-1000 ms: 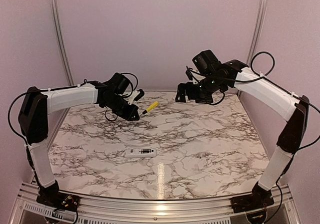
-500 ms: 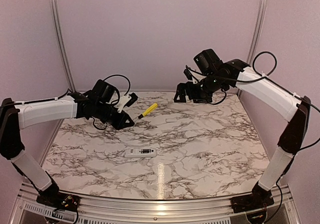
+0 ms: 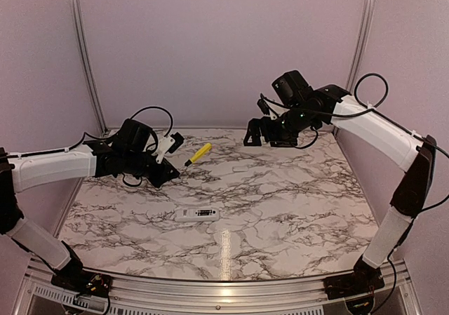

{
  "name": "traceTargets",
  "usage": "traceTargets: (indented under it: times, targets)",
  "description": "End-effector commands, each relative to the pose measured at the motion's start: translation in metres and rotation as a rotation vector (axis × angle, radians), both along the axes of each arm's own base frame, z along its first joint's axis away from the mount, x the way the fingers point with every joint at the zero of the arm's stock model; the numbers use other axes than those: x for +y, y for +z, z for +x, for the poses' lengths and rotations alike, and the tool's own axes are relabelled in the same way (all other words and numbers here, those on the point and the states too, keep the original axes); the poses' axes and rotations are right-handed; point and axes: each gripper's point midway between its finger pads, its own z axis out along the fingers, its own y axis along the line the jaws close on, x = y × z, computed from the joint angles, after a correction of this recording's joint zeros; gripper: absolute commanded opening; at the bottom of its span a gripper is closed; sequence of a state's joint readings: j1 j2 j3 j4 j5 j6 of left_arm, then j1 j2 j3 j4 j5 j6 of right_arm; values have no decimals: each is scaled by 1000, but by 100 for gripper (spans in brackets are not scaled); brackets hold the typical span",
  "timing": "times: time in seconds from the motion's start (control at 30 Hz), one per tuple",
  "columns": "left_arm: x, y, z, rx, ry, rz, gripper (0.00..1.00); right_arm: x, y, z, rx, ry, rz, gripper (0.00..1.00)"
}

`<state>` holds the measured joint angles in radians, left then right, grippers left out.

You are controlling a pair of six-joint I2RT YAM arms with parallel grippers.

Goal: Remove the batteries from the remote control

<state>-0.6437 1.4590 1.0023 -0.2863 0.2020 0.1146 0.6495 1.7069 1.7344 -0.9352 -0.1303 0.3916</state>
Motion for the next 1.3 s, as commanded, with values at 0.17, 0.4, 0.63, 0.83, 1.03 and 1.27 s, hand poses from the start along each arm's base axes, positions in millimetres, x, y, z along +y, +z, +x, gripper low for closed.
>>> traceTargets:
  times: [0.17, 0.4, 0.63, 0.83, 1.03, 1.27]
  targets:
    - [-24, 21, -21, -68, -223, -86, 0, 8, 14, -2, -14, 28, 76, 99]
    - [-26, 15, -30, -116, -348, -35, 0, 36, 12, -22, 71, 163, 218, 98]
    - [-38, 27, -48, -140, -505, -82, 0, 62, 21, -56, 174, 354, 402, 97]
    - [-44, 36, -50, -161, -537, -119, 0, 72, 21, -71, 253, 409, 506, 93]
    - [-50, 39, -54, -141, -575, -156, 0, 78, 24, -73, 268, 427, 570, 89]
    - [-58, 42, -51, -120, -580, -193, 0, 83, 20, -68, 291, 411, 591, 85]
